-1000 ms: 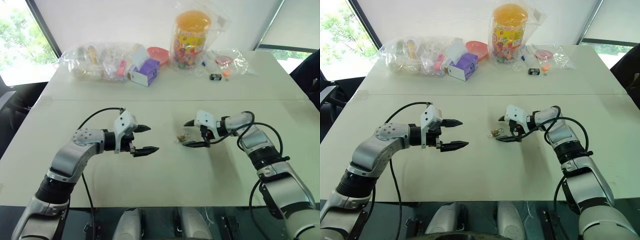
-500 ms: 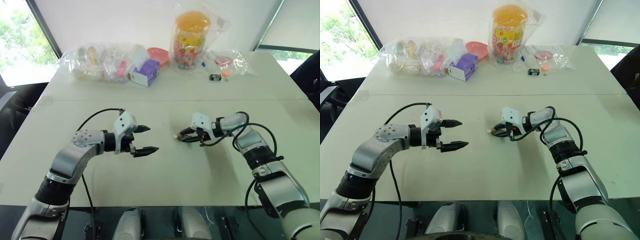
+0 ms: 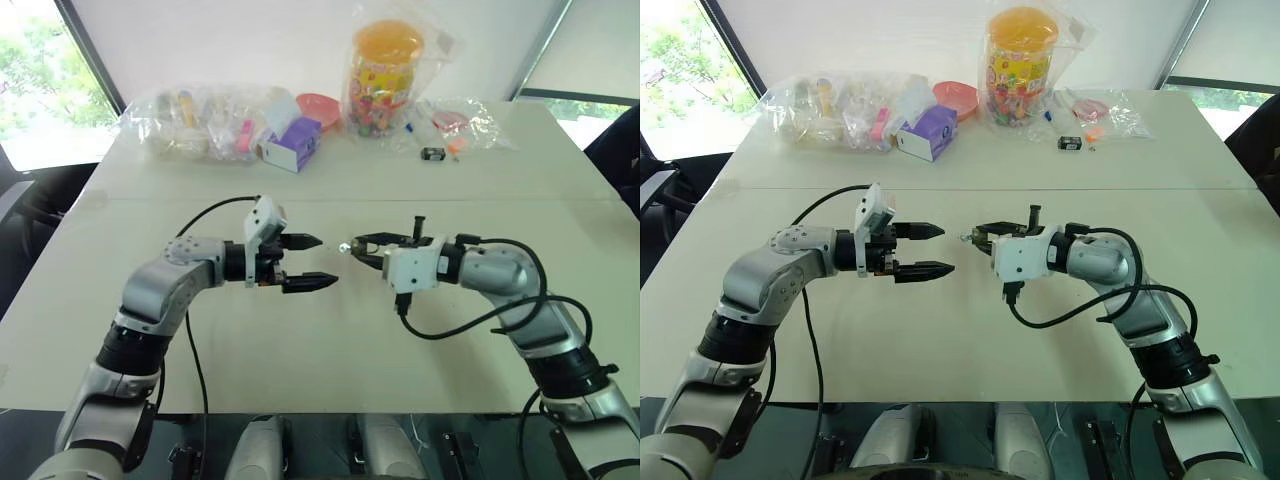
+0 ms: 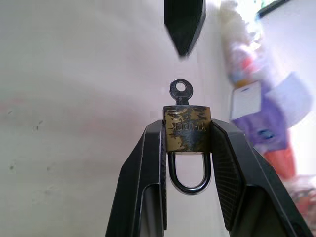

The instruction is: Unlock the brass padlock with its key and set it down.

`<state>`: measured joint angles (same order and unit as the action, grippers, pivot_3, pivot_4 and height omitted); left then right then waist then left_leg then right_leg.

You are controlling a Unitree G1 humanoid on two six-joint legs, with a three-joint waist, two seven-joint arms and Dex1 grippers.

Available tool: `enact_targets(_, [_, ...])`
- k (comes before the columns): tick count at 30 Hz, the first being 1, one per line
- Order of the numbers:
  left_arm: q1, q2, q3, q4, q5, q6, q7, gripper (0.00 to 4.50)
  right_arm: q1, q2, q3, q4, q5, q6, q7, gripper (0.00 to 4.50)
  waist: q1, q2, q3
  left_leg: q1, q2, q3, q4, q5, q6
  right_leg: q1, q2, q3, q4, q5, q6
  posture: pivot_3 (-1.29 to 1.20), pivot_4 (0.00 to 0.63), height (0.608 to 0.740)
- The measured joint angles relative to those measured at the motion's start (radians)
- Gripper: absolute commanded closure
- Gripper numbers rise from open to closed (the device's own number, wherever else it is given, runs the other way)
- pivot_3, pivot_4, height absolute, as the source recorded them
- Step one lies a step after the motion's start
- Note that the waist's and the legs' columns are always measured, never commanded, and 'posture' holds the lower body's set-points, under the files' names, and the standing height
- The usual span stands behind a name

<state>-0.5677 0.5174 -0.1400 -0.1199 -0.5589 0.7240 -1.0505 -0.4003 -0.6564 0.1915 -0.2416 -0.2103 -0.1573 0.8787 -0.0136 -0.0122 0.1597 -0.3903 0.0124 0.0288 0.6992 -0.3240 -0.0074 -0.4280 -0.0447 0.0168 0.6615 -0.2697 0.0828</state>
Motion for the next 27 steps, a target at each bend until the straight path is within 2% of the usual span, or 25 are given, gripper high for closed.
enact_targets(9, [-0.036, -0.004, 0.000, 0.061, -0.008, 0.003, -0.027, 0.00, 0.004, -0.026, 0.026, -0.036, -0.031, 0.027, 0.002, 3.82, 0.002, 0.000, 0.000, 0.000, 0.000, 0.000, 0.000, 0.000, 0.000, 0.000, 0.001, 0.000, 0.000, 0.000, 0.000, 0.00, 0.150, 0.735])
enact_targets(13, [-0.036, -0.004, -0.003, 0.072, 0.007, -0.017, -0.029, 1.80, 0.004, -0.026, 0.031, -0.037, -0.032, 0.044, 0.002, 3.82, 0.002, 0.000, 0.000, 0.000, 0.000, 0.000, 0.000, 0.000, 0.000, 0.000, 0.001, 0.000, 0.000, 0.000, 0.000, 0.00, 0.150, 0.735])
enact_targets(17, [-0.036, -0.028, -0.013, 0.082, 0.025, -0.038, -0.029, 4.04, 0.002, -0.027, 0.032, -0.045, -0.032, 0.053, 0.003, 3.82, 0.004, 0.000, 0.000, 0.000, -0.001, 0.000, 0.000, 0.000, 0.000, 0.000, 0.001, 0.000, 0.000, 0.000, 0.000, 0.00, 0.150, 0.735])
enact_targets(18, [-0.036, -0.036, -0.019, 0.086, 0.029, -0.041, -0.029, 4.43, 0.002, -0.026, 0.033, -0.052, -0.032, 0.058, 0.004, 3.82, 0.003, 0.000, 0.000, 0.000, -0.001, 0.000, 0.000, 0.000, 0.000, 0.000, 0.001, 0.000, 0.000, 0.000, 0.000, 0.00, 0.150, 0.735])
enact_targets(27, [-0.036, -0.066, -0.042, 0.121, 0.055, -0.060, -0.030, 4.43, 0.001, -0.029, 0.033, -0.080, -0.035, 0.103, 0.011, 3.82, 0.003, 0.000, 0.000, 0.000, 0.000, 0.000, 0.000, 0.000, 0.000, 0.000, 0.001, 0.000, 0.000, 0.000, 0.000, 0.00, 0.150, 0.735])
